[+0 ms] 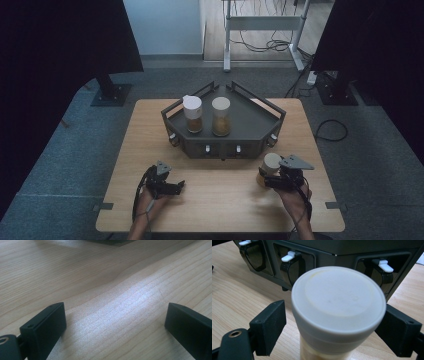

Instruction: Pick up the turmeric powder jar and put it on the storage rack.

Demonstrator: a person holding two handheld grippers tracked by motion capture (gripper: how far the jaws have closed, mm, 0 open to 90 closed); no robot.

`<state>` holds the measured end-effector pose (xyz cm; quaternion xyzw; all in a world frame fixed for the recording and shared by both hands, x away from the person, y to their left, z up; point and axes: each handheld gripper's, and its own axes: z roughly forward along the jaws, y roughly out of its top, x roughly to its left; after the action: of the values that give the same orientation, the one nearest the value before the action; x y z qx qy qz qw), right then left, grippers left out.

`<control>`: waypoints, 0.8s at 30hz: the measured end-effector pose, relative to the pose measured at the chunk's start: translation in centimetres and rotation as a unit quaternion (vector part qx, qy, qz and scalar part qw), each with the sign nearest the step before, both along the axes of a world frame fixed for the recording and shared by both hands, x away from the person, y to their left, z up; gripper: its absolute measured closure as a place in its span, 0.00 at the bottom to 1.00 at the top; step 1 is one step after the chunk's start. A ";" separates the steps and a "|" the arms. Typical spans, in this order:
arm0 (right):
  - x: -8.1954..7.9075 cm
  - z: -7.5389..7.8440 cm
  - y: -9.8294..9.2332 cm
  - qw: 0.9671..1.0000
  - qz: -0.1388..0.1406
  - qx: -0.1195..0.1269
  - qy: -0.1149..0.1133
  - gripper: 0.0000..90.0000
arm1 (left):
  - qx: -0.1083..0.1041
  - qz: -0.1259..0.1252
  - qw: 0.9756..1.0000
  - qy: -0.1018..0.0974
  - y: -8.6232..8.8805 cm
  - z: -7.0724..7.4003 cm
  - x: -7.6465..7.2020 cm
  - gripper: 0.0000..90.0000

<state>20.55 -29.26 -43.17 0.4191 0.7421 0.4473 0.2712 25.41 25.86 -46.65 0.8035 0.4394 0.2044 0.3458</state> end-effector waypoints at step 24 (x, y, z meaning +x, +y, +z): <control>-0.5 0.1 -0.6 1.000 -0.008 0.019 -0.005 0.37 | 0.000 -0.001 1.000 0.000 0.0 0.0 0.0 0.04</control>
<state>20.05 -29.87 -43.09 0.4278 0.7287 0.4614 0.2703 25.42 25.87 -46.65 0.8038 0.4388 0.2041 0.3459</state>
